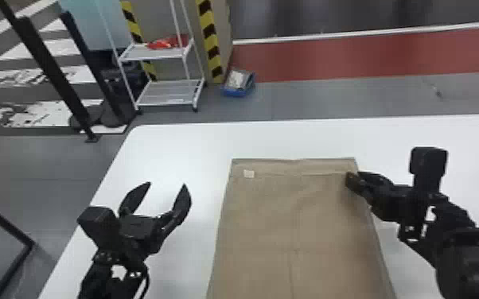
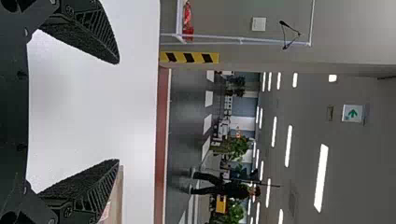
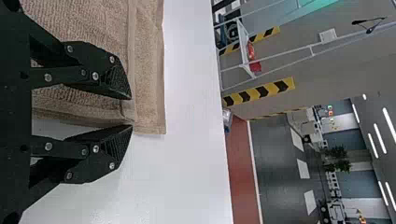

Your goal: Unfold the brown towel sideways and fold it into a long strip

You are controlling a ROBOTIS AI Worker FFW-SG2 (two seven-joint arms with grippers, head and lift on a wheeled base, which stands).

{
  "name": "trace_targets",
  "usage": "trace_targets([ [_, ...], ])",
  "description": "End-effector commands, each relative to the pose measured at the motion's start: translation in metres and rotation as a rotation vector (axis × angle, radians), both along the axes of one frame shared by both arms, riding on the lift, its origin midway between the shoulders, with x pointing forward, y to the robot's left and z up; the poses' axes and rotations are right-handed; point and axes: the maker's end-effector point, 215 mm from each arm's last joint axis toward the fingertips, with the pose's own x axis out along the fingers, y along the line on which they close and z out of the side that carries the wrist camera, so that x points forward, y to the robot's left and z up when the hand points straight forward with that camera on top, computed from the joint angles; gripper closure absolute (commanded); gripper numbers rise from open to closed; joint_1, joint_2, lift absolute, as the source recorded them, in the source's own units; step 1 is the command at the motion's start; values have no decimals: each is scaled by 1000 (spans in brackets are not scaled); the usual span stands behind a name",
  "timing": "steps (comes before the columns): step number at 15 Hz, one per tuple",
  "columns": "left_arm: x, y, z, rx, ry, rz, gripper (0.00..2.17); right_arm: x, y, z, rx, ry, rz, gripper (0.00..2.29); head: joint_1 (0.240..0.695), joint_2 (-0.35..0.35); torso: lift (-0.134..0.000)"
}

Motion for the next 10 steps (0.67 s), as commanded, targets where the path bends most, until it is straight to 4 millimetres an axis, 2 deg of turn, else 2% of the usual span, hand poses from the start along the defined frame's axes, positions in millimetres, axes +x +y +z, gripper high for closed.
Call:
trace_targets([
  [1,0,0,1,1,-2,-1,137,-1,2,0,1,0,3,792,695,201,-125],
  [10,3,0,1,6,-1,-5,137,-2,6,5,1,-13,9,788,695,205,-125],
])
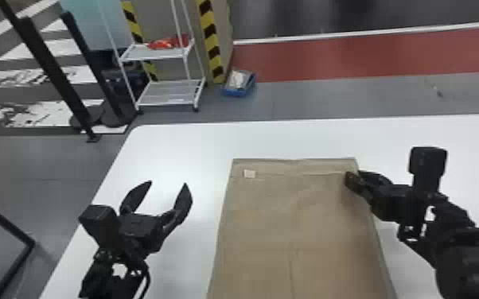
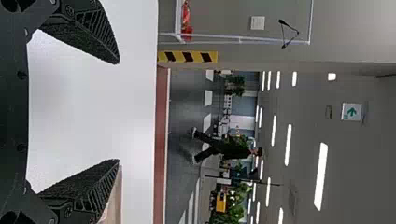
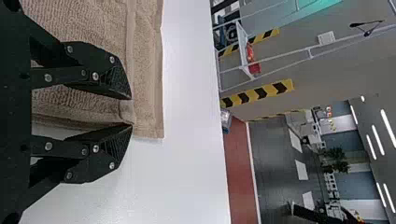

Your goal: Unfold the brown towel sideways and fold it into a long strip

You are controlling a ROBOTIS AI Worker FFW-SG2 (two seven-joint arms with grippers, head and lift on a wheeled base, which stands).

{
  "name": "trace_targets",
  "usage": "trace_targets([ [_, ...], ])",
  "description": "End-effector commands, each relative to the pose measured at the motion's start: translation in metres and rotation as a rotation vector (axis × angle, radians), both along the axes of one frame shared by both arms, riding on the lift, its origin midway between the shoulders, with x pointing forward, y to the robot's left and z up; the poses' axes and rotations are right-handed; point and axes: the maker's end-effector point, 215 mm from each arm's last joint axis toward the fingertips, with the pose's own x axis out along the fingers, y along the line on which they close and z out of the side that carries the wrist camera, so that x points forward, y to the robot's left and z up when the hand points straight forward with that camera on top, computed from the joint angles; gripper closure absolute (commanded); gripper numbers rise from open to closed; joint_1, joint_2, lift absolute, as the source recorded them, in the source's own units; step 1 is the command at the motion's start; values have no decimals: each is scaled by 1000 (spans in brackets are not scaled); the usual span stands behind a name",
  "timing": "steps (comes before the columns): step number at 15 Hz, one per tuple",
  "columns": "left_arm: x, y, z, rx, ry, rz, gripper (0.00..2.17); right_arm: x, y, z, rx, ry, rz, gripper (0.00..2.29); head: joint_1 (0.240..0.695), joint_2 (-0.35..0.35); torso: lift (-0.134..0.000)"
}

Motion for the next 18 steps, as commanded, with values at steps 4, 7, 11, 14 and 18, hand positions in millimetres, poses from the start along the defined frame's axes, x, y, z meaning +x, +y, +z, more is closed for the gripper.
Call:
trace_targets([
  [4,0,1,-2,-1,4,1,137,0,3,5,-2,-12,8,792,695,208,-125],
  [7,0,1,-1,-1,1,1,137,-2,9,6,3,-13,19,792,695,211,-125],
  [11,0,1,-3,-1,2,2,137,-2,10,9,-2,-19,19,792,695,215,-125],
  [14,-1,1,-4,0,2,2,137,-3,13,6,-5,-3,29,1362,695,218,-125],
  [18,-2,2,-5,1,5,2,137,-10,17,19,16,-32,38,1366,695,221,-125],
])
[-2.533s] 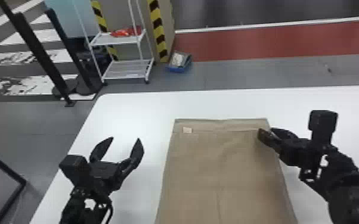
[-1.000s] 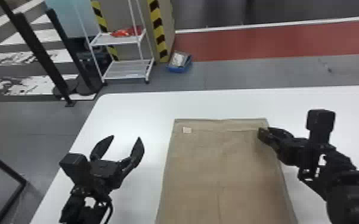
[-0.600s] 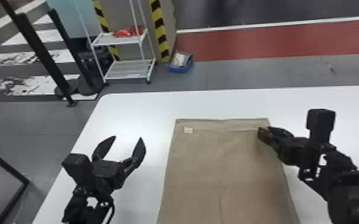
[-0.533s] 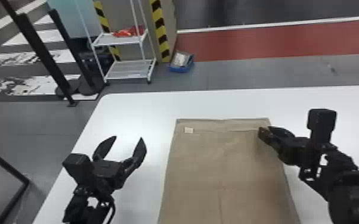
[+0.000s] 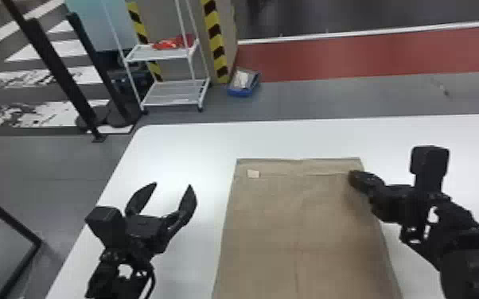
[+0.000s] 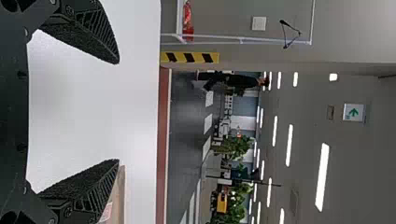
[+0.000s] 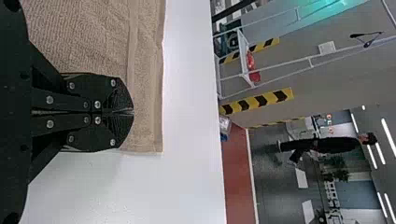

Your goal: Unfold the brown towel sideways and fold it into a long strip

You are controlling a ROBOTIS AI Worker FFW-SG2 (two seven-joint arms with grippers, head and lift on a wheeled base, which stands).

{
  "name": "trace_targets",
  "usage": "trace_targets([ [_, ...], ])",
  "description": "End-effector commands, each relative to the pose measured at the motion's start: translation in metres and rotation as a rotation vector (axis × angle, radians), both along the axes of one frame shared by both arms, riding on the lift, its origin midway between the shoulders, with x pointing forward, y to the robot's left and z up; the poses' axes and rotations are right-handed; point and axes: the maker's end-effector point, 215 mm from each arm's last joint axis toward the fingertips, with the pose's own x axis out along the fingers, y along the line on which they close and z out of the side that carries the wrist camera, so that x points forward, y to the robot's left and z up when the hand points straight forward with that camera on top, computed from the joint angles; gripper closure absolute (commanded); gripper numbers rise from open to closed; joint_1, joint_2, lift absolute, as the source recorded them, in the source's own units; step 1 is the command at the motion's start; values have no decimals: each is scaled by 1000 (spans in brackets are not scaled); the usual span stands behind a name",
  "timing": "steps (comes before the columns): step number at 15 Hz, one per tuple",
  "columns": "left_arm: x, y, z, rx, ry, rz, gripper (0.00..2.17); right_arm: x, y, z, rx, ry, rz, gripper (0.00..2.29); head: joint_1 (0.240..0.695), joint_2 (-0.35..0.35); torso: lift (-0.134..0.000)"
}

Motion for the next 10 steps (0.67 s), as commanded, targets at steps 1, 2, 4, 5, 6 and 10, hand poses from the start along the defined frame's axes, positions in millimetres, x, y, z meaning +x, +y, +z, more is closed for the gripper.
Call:
trace_targets([
  [1,0,0,0,-1,0,0,137,-5,5,19,22,-42,9,1366,695,224,-125],
  [2,0,1,1,2,-3,1,137,-10,11,34,37,-72,19,1366,695,225,-125],
  [4,0,6,4,4,-11,10,137,-25,31,69,73,-135,60,1366,695,233,-125],
  [5,1,13,6,5,-14,20,137,-36,50,88,90,-167,95,1366,695,241,-125],
  [6,0,23,9,7,-19,38,137,-48,71,105,104,-195,135,1366,695,252,-125],
  [10,-7,78,25,21,-44,129,137,-95,161,136,157,-238,317,1362,695,350,-125],
])
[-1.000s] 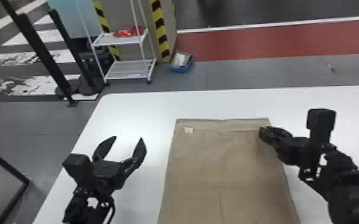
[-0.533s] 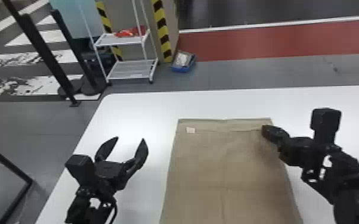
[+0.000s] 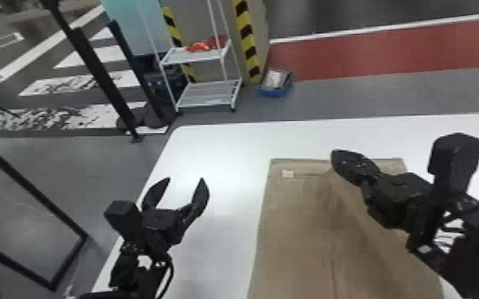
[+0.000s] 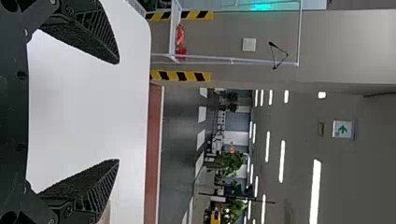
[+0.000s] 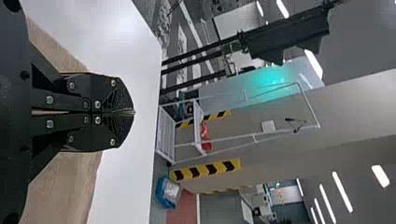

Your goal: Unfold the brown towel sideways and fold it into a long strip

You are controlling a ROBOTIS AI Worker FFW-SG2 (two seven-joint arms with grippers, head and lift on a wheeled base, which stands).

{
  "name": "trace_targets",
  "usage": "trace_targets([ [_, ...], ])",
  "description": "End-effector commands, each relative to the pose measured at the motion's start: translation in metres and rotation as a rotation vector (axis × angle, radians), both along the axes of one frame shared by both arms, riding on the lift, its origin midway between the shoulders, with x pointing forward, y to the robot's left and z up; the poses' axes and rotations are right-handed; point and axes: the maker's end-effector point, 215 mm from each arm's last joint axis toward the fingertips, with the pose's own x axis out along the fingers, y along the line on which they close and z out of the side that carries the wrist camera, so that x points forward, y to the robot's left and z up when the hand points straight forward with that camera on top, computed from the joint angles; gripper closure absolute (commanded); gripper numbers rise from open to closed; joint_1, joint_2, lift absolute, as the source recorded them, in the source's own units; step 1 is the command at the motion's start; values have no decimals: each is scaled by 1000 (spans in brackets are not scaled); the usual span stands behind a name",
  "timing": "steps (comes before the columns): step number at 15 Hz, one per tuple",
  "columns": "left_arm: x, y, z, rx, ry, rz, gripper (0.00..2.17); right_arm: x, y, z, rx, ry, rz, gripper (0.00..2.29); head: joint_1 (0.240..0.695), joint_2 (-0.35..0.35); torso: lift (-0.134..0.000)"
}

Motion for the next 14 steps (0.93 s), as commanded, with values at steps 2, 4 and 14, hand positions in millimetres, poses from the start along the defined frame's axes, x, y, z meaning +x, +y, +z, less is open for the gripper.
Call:
trace_targets([
  [2,-11,60,16,27,-21,106,137,-38,75,15,3,-30,147,1362,695,350,-125],
  [4,-18,89,24,23,-37,159,137,-52,104,4,-22,-18,207,1362,695,350,-125],
  [14,-21,96,27,23,-39,164,137,-65,134,-44,13,107,361,36,695,350,-125],
])
